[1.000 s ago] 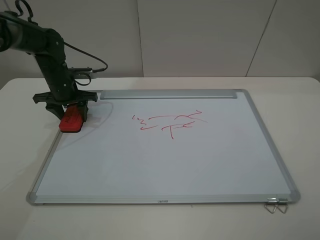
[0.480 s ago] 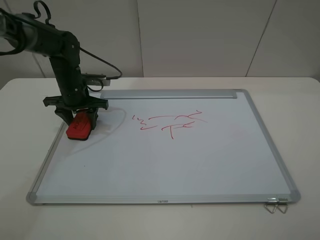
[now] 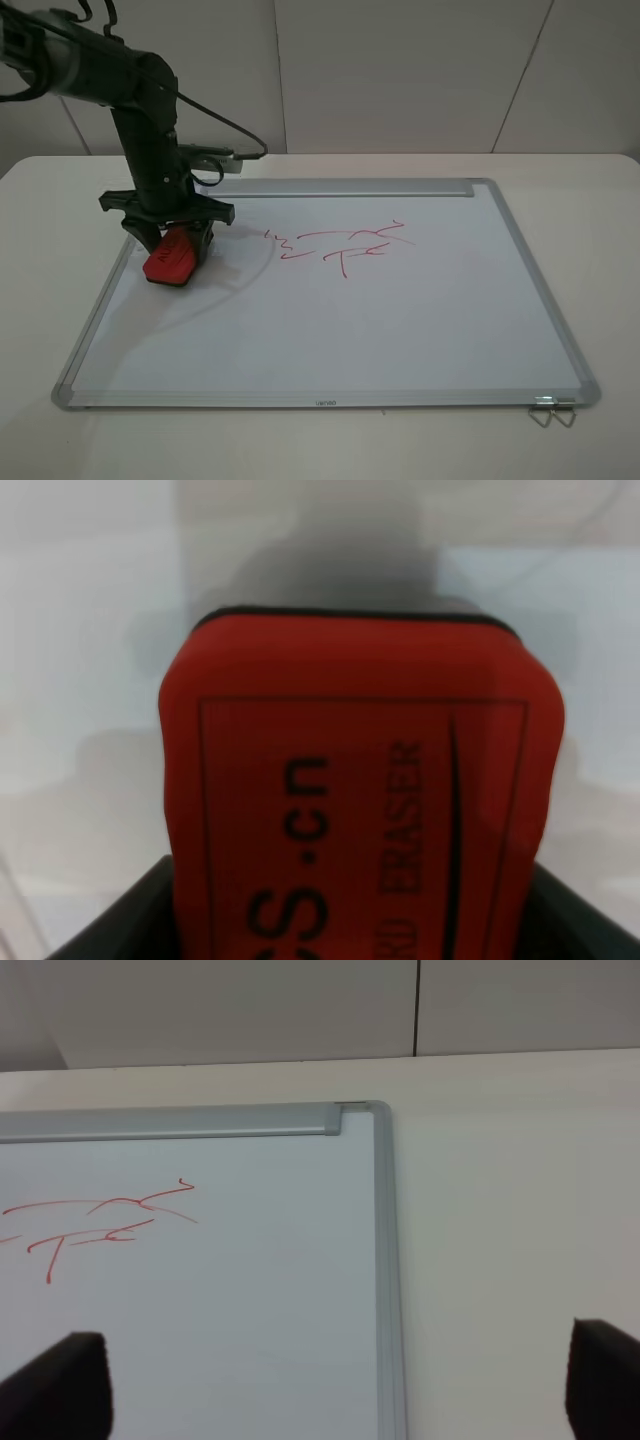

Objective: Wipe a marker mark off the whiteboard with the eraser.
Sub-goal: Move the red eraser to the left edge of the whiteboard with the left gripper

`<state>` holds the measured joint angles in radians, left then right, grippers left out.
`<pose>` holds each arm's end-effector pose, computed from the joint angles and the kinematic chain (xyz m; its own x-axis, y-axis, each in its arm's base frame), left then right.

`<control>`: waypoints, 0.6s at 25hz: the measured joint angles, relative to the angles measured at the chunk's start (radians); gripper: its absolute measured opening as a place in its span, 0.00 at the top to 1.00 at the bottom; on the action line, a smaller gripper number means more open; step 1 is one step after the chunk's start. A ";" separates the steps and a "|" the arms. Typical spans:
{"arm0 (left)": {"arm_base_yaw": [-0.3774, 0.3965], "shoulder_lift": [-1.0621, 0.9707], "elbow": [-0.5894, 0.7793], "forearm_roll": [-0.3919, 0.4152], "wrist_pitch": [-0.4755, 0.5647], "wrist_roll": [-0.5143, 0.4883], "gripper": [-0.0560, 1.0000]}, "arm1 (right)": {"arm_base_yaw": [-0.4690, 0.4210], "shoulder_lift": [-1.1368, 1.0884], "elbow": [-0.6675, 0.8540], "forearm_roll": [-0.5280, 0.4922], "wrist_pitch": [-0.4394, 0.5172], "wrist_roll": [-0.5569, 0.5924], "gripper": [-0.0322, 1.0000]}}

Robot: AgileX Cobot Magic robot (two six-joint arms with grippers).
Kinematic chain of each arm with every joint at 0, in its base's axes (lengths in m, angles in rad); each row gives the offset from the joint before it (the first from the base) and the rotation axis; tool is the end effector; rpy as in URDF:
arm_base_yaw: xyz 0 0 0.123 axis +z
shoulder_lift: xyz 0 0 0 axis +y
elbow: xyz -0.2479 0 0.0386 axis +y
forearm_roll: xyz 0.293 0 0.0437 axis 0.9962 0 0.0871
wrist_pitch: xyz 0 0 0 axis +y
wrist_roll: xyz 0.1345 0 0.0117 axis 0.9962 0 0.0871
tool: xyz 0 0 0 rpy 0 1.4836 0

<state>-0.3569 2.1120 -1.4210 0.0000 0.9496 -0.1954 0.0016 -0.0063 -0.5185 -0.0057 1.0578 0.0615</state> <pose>0.3905 -0.1456 0.0275 -0.9868 0.1607 -0.0171 0.1608 0.9870 -0.0034 0.1053 -0.0005 0.2864 -0.4303 0.0580 -0.9008 0.0282 0.9983 0.0508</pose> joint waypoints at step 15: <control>0.000 -0.343 0.347 0.010 -0.124 -0.032 0.40 | 0.000 0.000 0.000 0.006 0.000 0.000 0.17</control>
<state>-0.3569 1.7692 -1.0740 0.0098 0.8254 -0.2278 0.0016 -0.0063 -0.5185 0.0000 1.0578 0.0615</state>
